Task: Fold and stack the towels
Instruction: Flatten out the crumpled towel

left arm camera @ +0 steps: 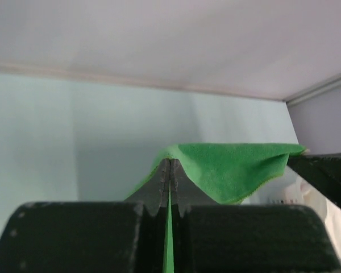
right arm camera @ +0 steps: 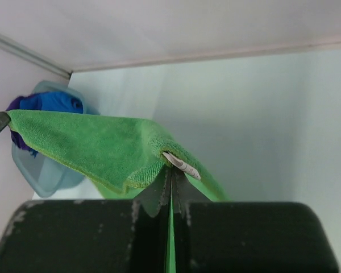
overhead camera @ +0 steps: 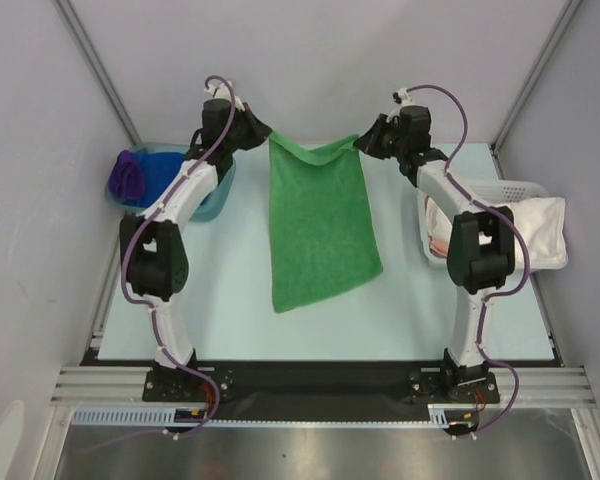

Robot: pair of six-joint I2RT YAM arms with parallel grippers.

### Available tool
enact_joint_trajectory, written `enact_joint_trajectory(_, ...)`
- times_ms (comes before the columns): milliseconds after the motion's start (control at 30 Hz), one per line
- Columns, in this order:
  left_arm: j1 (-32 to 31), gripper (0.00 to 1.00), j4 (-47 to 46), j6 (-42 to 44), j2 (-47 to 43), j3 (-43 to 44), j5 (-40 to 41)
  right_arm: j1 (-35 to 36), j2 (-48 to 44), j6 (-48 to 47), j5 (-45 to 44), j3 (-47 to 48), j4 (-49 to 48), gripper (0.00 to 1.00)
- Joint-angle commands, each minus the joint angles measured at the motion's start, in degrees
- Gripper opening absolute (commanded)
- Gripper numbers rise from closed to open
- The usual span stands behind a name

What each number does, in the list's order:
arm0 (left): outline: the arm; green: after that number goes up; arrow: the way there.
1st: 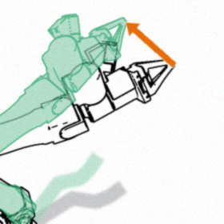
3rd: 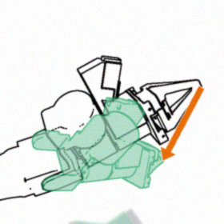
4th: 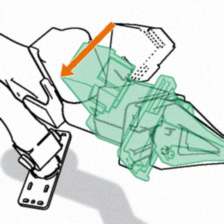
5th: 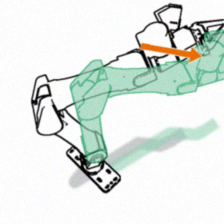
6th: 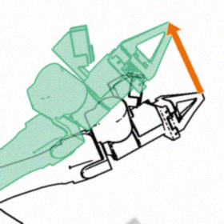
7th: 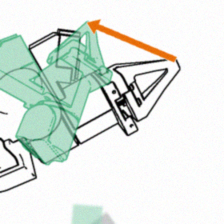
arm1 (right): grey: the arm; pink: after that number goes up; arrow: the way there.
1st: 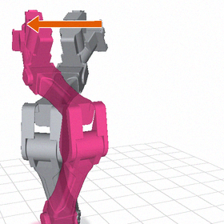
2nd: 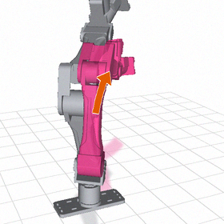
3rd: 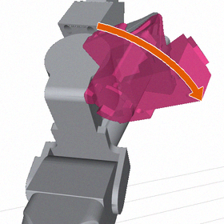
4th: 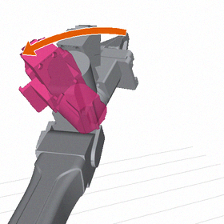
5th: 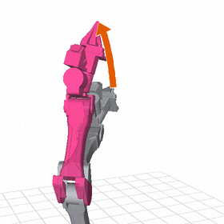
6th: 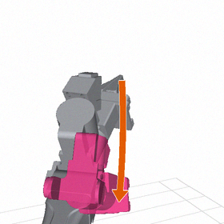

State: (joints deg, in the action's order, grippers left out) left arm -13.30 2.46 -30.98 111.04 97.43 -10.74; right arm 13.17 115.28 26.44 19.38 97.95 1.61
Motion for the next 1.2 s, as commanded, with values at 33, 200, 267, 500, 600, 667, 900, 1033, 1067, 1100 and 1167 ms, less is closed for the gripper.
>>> enact_joint_trajectory(33, 0.8, 0.0, 0.0, 1.4, 4.6, 12.7, -1.6, -0.9, 3.7, 3.4, 2.2, 9.4, -5.9, 0.0)
enact_joint_trajectory(200, 1.7, 0.0, -0.8, 0.9, 3.2, 13.6, -4.4, -1.0, 0.9, 1.9, 1.0, 9.8, -4.2, 0.0)
enact_joint_trajectory(267, 1.2, 0.0, -1.2, 1.4, 0.5, 10.2, -4.9, -0.9, -1.8, 1.3, 1.1, 7.1, -3.7, 0.0)
enact_joint_trajectory(500, -4.4, 0.0, -3.8, 4.1, -20.7, -10.7, 0.1, 3.4, -21.6, -2.0, -3.7, -9.5, -1.8, 0.0)
enact_joint_trajectory(600, -9.2, 0.0, -2.9, 6.5, -32.4, -19.9, 4.7, 8.6, -32.6, -5.0, -8.0, -16.2, 1.7, 0.0)
enact_joint_trajectory(667, -13.4, 0.0, -0.7, 7.5, -40.9, -25.4, 8.7, 12.1, -40.4, -6.7, -12.5, -19.9, 4.7, 0.0)
enact_joint_trajectory(900, -27.4, 0.0, 4.9, 11.3, -59.9, -33.5, 16.5, 30.1, -58.8, -12.0, -27.0, -26.4, 8.8, 0.0)
enact_joint_trajectory(1033, -31.3, 0.0, 6.9, 11.7, -65.7, -33.3, 16.7, 38.0, -62.2, -15.4, -32.5, -24.4, 11.2, 0.0)
enact_joint_trajectory(1067, -32.2, 0.0, 7.5, 12.0, -66.4, -32.0, 16.8, 40.9, -62.6, -16.8, -33.3, -24.0, 11.4, 0.0)
enact_joint_trajectory(1100, -32.7, 0.0, 7.9, 12.3, -66.9, -31.5, 16.8, 42.3, -62.9, -17.6, -34.1, -23.3, 11.5, 0.0)
enact_joint_trajectory(1167, -32.9, 0.0, 8.6, 12.4, -68.1, -30.0, 16.7, 44.8, -62.6, -19.0, -36.8, -20.6, 12.3, 0.0)
